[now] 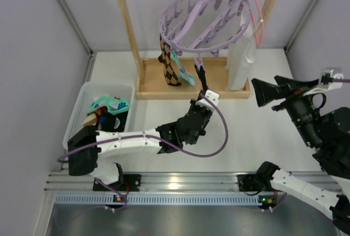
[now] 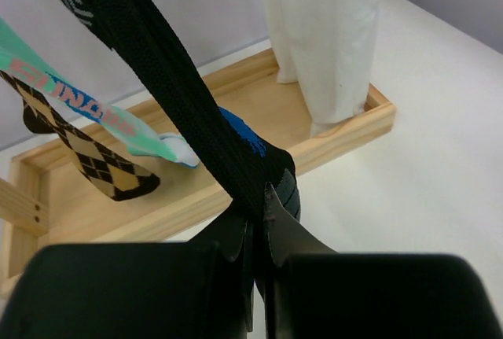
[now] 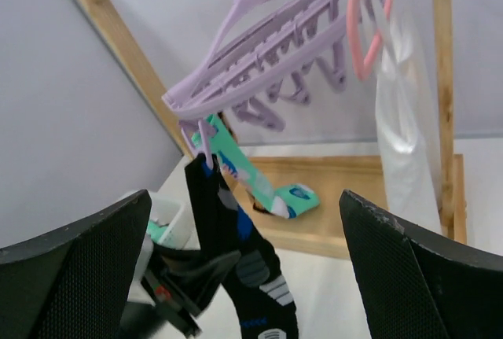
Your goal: Remove the socks clipped to the hanger
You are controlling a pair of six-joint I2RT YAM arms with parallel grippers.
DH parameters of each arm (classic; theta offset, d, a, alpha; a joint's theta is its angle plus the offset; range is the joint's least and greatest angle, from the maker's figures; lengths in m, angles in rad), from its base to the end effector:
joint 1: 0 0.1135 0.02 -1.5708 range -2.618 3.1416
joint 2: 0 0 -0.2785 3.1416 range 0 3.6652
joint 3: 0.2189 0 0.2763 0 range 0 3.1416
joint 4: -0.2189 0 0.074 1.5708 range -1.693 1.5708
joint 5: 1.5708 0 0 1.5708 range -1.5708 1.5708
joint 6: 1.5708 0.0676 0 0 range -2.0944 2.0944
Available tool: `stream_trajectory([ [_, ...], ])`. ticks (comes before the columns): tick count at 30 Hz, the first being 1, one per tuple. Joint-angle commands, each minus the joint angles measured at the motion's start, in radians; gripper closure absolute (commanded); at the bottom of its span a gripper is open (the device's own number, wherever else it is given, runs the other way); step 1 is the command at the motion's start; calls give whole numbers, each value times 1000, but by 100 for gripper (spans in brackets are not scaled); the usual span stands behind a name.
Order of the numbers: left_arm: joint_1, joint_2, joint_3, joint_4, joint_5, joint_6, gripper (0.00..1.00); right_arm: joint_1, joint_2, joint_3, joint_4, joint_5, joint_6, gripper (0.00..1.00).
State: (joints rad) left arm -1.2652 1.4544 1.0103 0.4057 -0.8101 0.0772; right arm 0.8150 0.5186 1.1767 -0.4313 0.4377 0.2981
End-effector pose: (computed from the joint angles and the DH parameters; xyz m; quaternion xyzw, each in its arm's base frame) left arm 0.1603 -0.3453 0.3238 0.1979 0.6885 -0.1214 0.6870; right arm 0.0802 0.0433 0.4944 0.0089 0.6309 0.2888 0.7200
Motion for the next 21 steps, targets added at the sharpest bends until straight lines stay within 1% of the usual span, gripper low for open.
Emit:
stream_trajectory([
  [1, -49, 89, 95, -44, -205, 85, 100, -7, 205, 157, -154, 76, -48, 1],
  [2, -52, 133, 114, -44, -228, 98, 100, -5, 251, 243, -182, 72, -62, 4],
  [3, -56, 152, 134, -42, -286, 111, 100, -5, 297, 282, -204, 64, -73, 5],
  [4, -56, 176, 175, -42, -311, 118, 100, -7, 376, 317, -225, 52, -85, 5],
  [5, -56, 196, 197, -41, -333, 130, 100, -5, 418, 389, -260, 39, -111, 7],
  [7, -56, 250, 253, -39, -365, 168, 100, -5, 527, 463, -294, 30, -129, 9],
  [8, -56, 265, 270, -38, -370, 179, 100, -7, 562, 539, -328, 26, -148, 12],
  [9, -54, 294, 286, -38, -368, 202, 100, -7, 598, 581, -348, 15, -157, 13],
  [10, -54, 310, 313, -38, -368, 211, 100, -7, 669, 624, -371, 9, -165, 14],
  [11, -54, 323, 327, -38, -367, 220, 100, -7, 707, 709, -398, 3, -177, 16],
  [12, -54, 346, 336, -38, -360, 234, 100, -7, 740, 748, -440, -1, -183, 17],
  [13, -54, 356, 352, -38, -365, 236, 100, -5, 798, 777, -460, -1, -189, 18],
  [14, -54, 362, 356, -38, -363, 237, 100, -7, 822, 813, -471, -7, -203, 21],
  [17, -54, 382, 363, -38, -370, 228, 100, -4, 871, 805, -478, -40, -227, 25],
  [21, -54, 391, 355, -39, -374, 219, 100, -5, 891, 761, -442, -108, -263, 27],
])
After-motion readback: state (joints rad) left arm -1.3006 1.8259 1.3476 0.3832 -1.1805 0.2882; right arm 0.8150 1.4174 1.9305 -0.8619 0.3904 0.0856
